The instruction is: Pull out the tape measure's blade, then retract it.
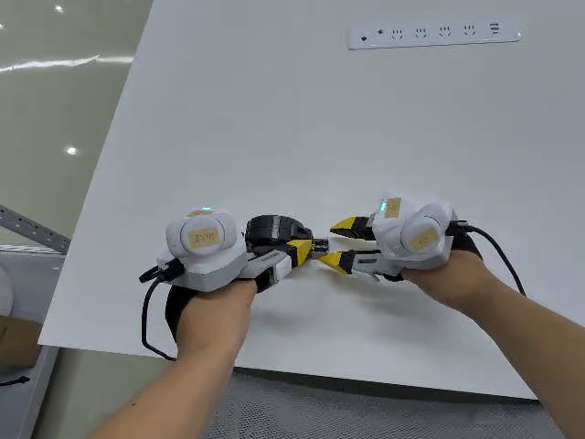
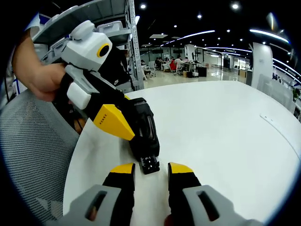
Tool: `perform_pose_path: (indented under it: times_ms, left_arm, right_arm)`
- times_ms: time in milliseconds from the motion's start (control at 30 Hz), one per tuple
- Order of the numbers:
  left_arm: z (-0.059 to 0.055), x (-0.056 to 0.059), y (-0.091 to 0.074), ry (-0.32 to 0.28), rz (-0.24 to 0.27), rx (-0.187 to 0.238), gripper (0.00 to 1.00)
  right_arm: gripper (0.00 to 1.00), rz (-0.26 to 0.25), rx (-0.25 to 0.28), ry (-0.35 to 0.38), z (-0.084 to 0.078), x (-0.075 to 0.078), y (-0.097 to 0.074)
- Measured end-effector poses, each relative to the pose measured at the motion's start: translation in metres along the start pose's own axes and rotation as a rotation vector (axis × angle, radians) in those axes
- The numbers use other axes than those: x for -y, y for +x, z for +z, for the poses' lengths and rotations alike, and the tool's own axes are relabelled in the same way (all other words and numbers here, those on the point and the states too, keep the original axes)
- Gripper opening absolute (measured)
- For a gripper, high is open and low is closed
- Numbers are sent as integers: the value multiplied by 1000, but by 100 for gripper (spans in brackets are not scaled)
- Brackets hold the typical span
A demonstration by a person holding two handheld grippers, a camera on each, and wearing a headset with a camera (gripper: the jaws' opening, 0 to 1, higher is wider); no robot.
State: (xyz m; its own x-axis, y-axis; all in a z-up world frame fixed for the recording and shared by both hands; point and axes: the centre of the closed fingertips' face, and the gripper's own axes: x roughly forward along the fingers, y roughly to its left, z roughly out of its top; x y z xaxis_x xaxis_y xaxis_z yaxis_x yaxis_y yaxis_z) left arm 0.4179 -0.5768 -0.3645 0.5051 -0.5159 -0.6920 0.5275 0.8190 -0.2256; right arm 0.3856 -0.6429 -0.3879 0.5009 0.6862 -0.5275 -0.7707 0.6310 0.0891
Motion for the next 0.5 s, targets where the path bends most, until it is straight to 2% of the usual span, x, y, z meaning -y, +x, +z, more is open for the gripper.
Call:
perform_pose_path:
  times_ms: [300,500]
  left_arm:
    - [4,6,-3,50,-42,2,64]
    - [10,6,-9,85,-67,23,66]
  right_arm:
    - [29,-32,0,43,1,4,-15]
    - [33,-62,-11,95,-1,8,-26]
